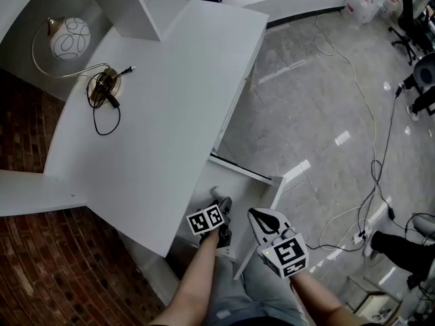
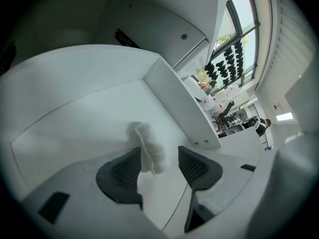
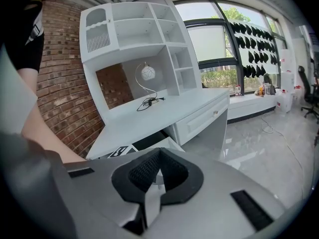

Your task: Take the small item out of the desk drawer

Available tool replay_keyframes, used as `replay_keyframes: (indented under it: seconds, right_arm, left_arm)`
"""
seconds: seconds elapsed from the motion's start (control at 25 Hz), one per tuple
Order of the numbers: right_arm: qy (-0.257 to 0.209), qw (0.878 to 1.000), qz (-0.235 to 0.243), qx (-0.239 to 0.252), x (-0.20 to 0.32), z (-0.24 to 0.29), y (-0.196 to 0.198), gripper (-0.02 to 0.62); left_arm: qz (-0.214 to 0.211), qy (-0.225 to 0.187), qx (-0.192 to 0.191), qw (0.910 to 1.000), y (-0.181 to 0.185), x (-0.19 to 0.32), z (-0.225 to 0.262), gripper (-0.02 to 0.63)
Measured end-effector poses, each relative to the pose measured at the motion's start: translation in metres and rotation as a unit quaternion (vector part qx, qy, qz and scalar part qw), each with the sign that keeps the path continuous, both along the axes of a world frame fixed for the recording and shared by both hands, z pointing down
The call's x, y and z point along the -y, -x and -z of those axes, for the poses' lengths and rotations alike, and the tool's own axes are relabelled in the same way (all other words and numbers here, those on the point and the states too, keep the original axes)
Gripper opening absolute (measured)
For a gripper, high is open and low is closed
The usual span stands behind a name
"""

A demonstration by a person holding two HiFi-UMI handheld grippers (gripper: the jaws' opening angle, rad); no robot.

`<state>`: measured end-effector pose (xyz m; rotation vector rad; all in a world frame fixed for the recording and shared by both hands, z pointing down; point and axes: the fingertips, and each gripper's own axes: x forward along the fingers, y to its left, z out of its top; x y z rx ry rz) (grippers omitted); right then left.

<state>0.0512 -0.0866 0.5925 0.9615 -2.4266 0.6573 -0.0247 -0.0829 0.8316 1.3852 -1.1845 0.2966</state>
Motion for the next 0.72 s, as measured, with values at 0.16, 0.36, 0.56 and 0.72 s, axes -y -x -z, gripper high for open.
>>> replay_keyframes:
  seconds: [0.16,0.36,0.56,0.72]
  right_arm:
    - [-0.001,1.0,0.003,-0.001,0.003,0.0,0.003,-0.002]
    - [-0.003,1.0,0.003,0.0,0.003,0.0,0.005,-0.002]
    - [0.0,1.0,0.002,-0.003,0.001,0.0,0.007,-0.002]
    - [0.001,1.0,0.004,-0.005,-0.002,-0.002,0.007,-0.002]
  left_arm:
    - [0.0,0.004,0.003,1.0,0.002,0.002,-0.006,0.219]
    - [-0.005,0.005,0.015,0.9999,0.004,0.002,-0.009,0.219]
    - [-0.021,0.012,0.017,0.9996,0.003,0.002,-0.013,0.219]
    - [-0.026,0.023,0.026,0.999,0.005,0.001,-0.02,0.218]
